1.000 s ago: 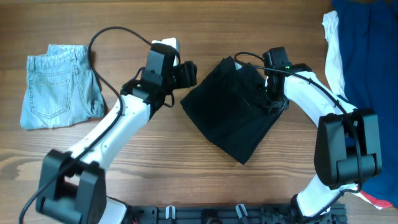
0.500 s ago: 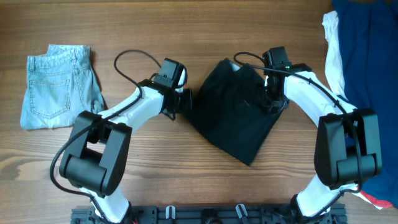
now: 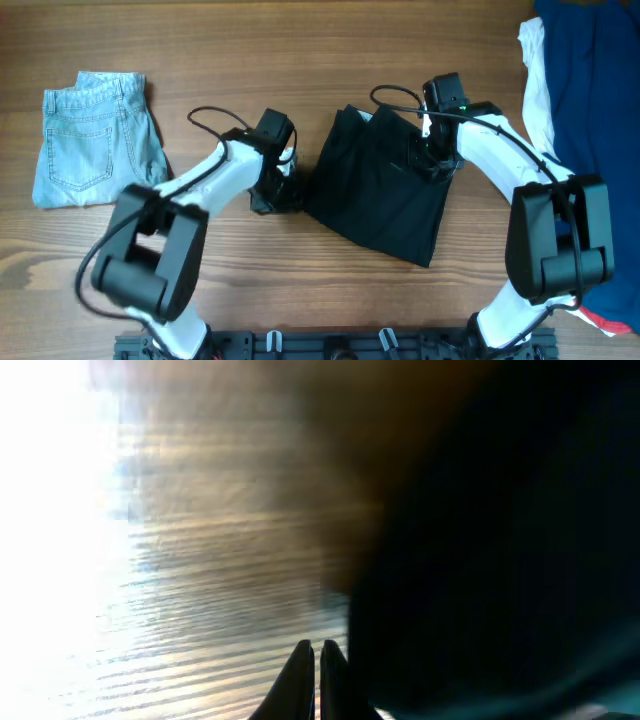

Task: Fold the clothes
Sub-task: 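Lift and rotate the folded shorts with both grippers, then lay them down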

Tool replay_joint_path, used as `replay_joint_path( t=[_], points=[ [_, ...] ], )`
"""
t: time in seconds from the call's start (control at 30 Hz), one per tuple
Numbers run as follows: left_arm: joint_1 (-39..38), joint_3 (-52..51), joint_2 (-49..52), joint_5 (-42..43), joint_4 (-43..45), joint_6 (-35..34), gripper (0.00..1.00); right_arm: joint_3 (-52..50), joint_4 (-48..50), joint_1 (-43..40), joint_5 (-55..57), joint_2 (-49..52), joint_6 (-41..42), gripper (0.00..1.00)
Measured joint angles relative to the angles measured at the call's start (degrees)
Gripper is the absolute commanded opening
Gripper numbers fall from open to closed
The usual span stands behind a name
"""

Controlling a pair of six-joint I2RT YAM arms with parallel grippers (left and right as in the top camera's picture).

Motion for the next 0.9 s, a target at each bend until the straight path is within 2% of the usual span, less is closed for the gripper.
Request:
replay_joint_path(
  t=[0.03, 0.07, 0.1, 0.13, 0.27, 0.4, 0.47, 0.6, 0.9],
  points=[
    [0.1, 0.0, -1.5, 0.0, 1.4, 0.0, 0.25, 0.0, -0.3, 0.0, 0.0, -0.2, -0.1, 0.41],
    [0.2, -0.1, -2.9, -0.2, 2.8, 0.2, 0.54, 0.0, -0.5, 0.0, -0.2, -0.6, -0.2, 0.42],
    [0.4, -0.1, -4.9, -0.5, 4.9, 0.3, 0.68, 0.0, -0.7, 0.0, -0.3, -1.4, -0.2, 0.43],
    [0.6, -0.1, -6.4, -0.5, 6.7, 0.2, 0.73, 0.0, -0.7, 0.0, -0.4, -2.5, -0.3, 0.44],
    [1.1, 0.0, -11.8, -1.1, 17.4, 0.2, 0.82, 0.0, -0.8, 0.1, -0.7, -11.1, -0.4, 0.50],
    [1.2, 0.1, -12.1, -1.3, 26.4, 0.2, 0.88, 0.2, -2.1, 0.1, -1.0, -21.8, -0.6, 0.75],
    [1.2, 0.2, -10.9, -0.8, 29.7, 0.2, 0.88, 0.5, -3.0, 0.1, -1.5, -26.1, -0.5, 0.78],
    [1.2, 0.2, -6.1, 1.3, 35.3, 0.2, 0.89, 0.5, -4.4, 0.1, -3.6, -31.8, -0.6, 0.79],
    [1.2, 0.2, 5.9, 3.5, 40.1, 0.2, 0.87, 0.5, -6.7, 0.1, -7.3, -32.7, -0.3, 0.78]
  ],
)
